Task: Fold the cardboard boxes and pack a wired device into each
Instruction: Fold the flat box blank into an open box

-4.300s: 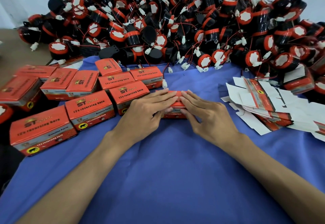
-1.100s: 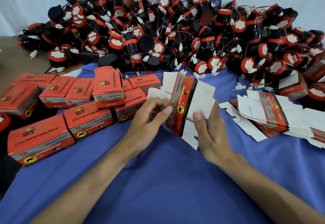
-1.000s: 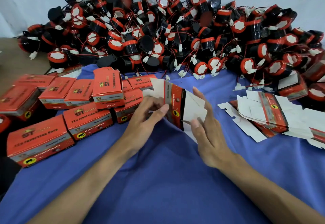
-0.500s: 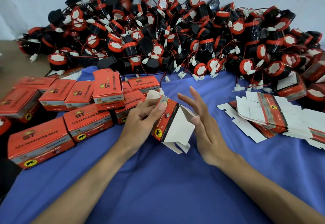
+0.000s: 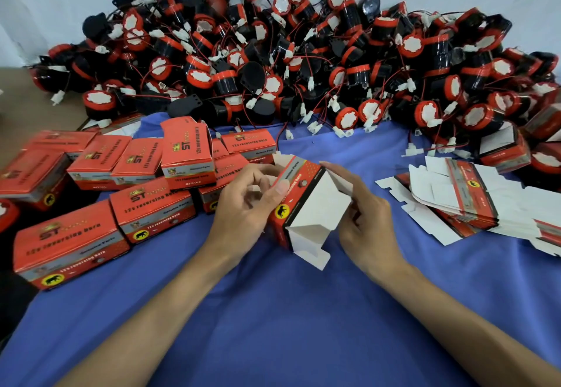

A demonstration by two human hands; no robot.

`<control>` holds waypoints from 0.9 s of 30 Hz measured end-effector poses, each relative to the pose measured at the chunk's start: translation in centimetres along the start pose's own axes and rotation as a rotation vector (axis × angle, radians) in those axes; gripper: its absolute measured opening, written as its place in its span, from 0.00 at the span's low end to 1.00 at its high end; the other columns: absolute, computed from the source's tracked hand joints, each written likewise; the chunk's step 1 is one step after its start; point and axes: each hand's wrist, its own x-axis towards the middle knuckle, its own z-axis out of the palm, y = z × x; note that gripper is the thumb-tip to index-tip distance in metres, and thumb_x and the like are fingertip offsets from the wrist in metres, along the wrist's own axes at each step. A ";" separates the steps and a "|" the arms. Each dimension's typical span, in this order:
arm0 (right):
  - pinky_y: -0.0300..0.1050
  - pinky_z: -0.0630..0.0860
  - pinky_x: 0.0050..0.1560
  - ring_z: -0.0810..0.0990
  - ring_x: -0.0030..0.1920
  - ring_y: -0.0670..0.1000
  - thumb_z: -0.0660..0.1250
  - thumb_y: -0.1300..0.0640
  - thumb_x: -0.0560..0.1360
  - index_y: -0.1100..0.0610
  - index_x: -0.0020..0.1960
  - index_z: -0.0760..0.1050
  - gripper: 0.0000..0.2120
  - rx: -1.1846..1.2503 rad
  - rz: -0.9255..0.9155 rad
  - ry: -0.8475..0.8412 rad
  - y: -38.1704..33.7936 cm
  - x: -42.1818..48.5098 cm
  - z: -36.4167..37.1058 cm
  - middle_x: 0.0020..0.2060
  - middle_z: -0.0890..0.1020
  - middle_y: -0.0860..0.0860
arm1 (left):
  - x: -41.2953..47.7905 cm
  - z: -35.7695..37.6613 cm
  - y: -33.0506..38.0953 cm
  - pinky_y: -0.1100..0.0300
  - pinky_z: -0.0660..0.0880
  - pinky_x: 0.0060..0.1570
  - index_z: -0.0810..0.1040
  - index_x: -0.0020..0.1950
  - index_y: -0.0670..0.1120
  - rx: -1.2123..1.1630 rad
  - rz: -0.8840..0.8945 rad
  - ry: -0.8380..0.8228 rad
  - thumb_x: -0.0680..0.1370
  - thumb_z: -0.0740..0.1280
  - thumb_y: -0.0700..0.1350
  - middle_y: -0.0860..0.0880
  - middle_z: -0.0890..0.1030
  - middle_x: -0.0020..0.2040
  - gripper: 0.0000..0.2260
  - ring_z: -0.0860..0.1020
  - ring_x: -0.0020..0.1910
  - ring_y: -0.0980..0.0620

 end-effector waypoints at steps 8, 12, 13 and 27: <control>0.57 0.80 0.35 0.79 0.41 0.60 0.55 0.64 0.70 0.38 0.55 0.73 0.25 0.179 0.275 0.114 0.0 0.4 -0.2 0.41 0.82 0.39 | -0.8 0.5 0.2 0.49 0.57 0.71 0.62 0.71 0.46 0.616 0.588 -0.048 0.67 0.69 0.67 0.48 0.61 0.71 0.41 0.59 0.73 0.51; 0.42 0.81 0.33 0.81 0.37 0.43 0.57 0.73 0.76 0.42 0.55 0.75 0.26 0.198 0.304 0.123 0.0 0.4 -0.2 0.41 0.83 0.36 | -0.8 0.8 0.0 0.42 0.58 0.69 0.61 0.72 0.47 0.738 0.645 -0.119 0.68 0.69 0.68 0.49 0.62 0.72 0.42 0.60 0.73 0.51; 0.43 0.81 0.33 0.81 0.38 0.43 0.57 0.73 0.76 0.42 0.55 0.76 0.26 0.205 0.311 0.117 0.0 0.4 -0.2 0.42 0.83 0.37 | -0.8 0.8 -0.1 0.43 0.59 0.69 0.62 0.72 0.47 0.726 0.632 -0.098 0.70 0.69 0.66 0.49 0.63 0.72 0.38 0.61 0.73 0.52; 0.41 0.80 0.43 0.83 0.47 0.50 0.52 0.76 0.72 0.46 0.69 0.67 0.34 0.472 0.299 -0.217 -0.7 0.3 -0.7 0.56 0.81 0.37 | -0.8 0.5 -0.3 0.50 0.67 0.65 0.64 0.65 0.47 0.493 0.500 -0.119 0.77 0.63 0.57 0.49 0.65 0.63 0.21 0.68 0.65 0.46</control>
